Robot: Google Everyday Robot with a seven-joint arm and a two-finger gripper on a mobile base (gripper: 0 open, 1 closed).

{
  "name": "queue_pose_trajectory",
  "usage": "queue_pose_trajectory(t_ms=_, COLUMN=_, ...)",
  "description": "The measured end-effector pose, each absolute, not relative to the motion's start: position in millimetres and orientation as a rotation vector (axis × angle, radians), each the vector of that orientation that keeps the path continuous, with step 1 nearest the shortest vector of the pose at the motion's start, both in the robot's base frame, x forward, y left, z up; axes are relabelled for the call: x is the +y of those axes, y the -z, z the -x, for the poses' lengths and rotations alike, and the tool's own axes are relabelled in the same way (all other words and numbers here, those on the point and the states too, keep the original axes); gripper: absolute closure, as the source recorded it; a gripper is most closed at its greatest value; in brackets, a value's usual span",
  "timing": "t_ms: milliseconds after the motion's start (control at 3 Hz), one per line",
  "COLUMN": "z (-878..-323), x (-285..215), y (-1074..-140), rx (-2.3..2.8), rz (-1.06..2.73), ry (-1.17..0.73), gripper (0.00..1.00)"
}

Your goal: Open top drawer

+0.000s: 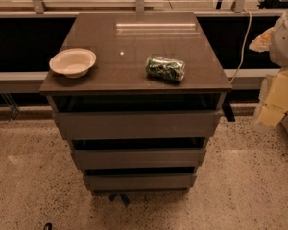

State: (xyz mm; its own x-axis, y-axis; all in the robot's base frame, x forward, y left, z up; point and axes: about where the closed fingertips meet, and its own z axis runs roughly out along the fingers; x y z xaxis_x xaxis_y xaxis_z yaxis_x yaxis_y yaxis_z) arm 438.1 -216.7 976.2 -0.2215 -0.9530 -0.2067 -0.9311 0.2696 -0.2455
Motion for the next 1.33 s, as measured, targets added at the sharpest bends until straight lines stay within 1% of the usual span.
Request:
queue_pose_trajectory(t_ms=333, z=-438.1, x=-216.7, y=-976.2, rx=2.232, rz=1.725, ry=0.098, gripper=0.0)
queue_pose_trajectory(t_ms=667, z=-444.7, x=-204.5, y=-938.2, rx=2.238, rz=1.762, ry=0.028, gripper=0.0)
queue_pose_trajectory(t_ms=1000, z=-441.5, x=-144.5, y=-834.2, rx=2.122, rz=1.885, ry=-0.095, gripper=0.0)
queue_pose_trajectory(t_ms=1333, z=-441.5, x=-146.5, y=-835.0, rx=2.126, rz=1.881, ry=-0.093, gripper=0.0)
